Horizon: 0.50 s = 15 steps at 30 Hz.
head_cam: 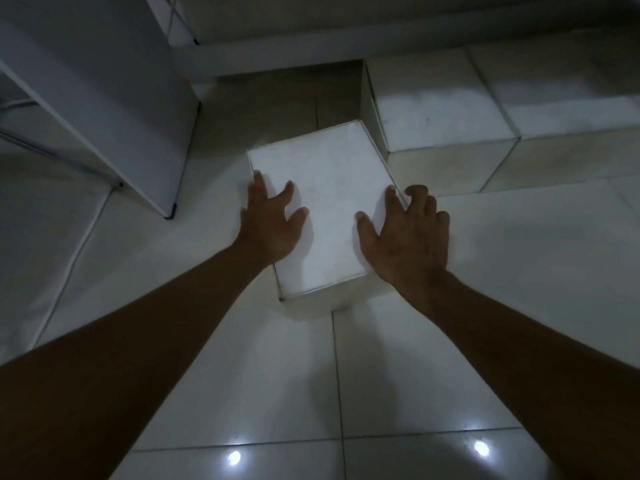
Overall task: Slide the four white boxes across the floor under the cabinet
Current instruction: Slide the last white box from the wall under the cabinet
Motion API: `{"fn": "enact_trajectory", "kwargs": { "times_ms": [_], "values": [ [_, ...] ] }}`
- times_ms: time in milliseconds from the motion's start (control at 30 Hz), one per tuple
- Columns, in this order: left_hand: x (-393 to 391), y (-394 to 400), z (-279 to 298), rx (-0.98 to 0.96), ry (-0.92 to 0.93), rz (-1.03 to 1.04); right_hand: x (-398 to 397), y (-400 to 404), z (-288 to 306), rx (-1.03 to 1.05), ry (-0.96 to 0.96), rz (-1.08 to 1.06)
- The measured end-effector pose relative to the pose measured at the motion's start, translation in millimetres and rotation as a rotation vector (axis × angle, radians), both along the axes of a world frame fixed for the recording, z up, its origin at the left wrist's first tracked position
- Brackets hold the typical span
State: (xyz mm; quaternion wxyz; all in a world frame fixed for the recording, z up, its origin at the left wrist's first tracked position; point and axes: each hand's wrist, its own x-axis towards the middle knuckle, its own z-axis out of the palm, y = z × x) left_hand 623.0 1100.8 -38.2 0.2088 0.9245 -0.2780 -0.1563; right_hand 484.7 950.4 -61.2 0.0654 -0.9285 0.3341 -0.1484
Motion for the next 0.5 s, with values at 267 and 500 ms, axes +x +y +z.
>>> {"fn": "enact_trajectory", "kwargs": {
  "times_ms": [267, 500],
  "values": [
    [-32.1, 23.5, -7.9, 0.11, -0.305, -0.675, -52.1, -29.5, -23.8, 0.036, -0.231, 0.712],
    [-22.4, 14.1, -10.1, 0.124, -0.294, -0.639, -38.8, -27.7, -23.7, 0.016, -0.213, 0.654]
  ]
}}
